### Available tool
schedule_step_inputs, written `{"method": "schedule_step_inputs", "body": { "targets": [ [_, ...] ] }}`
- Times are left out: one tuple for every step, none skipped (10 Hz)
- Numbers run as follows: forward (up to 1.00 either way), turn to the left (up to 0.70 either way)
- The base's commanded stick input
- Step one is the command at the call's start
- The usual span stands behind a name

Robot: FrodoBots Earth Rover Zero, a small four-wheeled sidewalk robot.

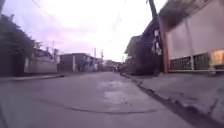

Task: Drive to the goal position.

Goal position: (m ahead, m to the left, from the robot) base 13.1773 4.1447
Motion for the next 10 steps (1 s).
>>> {"method": "schedule_step_inputs", "body": {
  "targets": [
    [0.7, 0.0],
    [0.7, 0.0],
    [0.7, 0.0],
    [0.7, 0.0],
    [0.7, 0.0],
    [0.7, 0.0],
    [0.7, -0.2],
    [0.7, -0.35],
    [0.7, -0.35],
    [0.7, -0.21]
  ]
}}
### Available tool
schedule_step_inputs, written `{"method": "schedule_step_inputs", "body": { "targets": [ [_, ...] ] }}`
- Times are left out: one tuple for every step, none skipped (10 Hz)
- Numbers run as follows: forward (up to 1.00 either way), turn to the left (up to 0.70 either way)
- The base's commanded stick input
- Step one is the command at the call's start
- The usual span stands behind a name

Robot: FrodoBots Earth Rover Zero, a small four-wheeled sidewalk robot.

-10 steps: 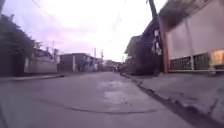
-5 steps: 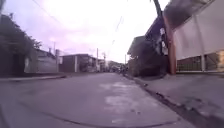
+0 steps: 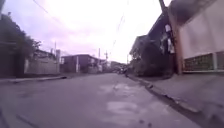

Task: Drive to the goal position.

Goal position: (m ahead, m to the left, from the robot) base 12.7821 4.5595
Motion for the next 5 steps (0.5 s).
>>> {"method": "schedule_step_inputs", "body": {
  "targets": [
    [0.7, 0.0],
    [0.7, 0.0],
    [0.7, 0.0],
    [0.7, 0.0],
    [0.7, 0.0]
  ]
}}
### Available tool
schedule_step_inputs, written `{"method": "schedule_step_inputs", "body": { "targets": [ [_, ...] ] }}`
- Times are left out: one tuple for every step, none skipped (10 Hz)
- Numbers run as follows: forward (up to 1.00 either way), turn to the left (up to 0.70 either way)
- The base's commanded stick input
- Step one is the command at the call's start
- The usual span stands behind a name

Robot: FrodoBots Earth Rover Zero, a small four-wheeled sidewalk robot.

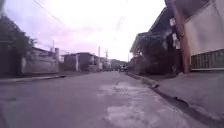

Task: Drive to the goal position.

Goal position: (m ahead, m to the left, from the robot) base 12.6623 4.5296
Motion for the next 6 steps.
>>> {"method": "schedule_step_inputs", "body": {
  "targets": [
    [0.7, 0.0],
    [0.7, 0.0],
    [0.7, 0.0],
    [0.7, 0.0],
    [0.7, 0.0],
    [0.7, 0.0]
  ]
}}
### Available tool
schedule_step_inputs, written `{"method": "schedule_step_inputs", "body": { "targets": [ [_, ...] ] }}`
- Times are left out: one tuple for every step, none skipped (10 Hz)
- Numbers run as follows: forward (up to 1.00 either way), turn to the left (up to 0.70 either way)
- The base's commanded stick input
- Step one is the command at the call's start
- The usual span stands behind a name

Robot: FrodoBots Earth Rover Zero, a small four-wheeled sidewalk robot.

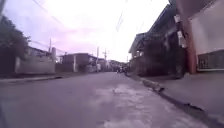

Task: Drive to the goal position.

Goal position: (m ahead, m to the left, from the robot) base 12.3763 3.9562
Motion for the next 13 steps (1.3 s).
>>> {"method": "schedule_step_inputs", "body": {
  "targets": [
    [0.7, 0.0],
    [0.7, 0.0],
    [0.7, 0.0],
    [0.7, 0.0],
    [0.7, 0.0],
    [0.7, 0.0],
    [0.7, 0.0],
    [0.7, 0.0],
    [0.7, 0.0],
    [0.7, 0.0],
    [0.7, 0.0],
    [0.7, 0.0],
    [0.7, 0.0]
  ]
}}
